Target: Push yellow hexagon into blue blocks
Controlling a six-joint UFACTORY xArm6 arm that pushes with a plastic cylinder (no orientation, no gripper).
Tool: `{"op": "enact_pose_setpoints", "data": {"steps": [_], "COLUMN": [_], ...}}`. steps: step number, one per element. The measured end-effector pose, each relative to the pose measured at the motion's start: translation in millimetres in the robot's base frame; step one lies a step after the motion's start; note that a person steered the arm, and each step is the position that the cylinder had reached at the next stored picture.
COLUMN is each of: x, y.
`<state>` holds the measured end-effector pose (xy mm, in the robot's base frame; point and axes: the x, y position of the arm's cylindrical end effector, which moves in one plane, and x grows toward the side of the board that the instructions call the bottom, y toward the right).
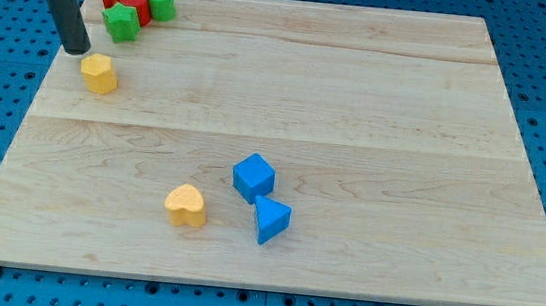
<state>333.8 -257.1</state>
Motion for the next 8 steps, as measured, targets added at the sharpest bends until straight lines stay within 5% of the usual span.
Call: {"op": "enact_pose_setpoints", "data": {"steps": [1,6,8], "x": [5.2,101.5,110.9], "y": [40.9,10.7,70.5]}}
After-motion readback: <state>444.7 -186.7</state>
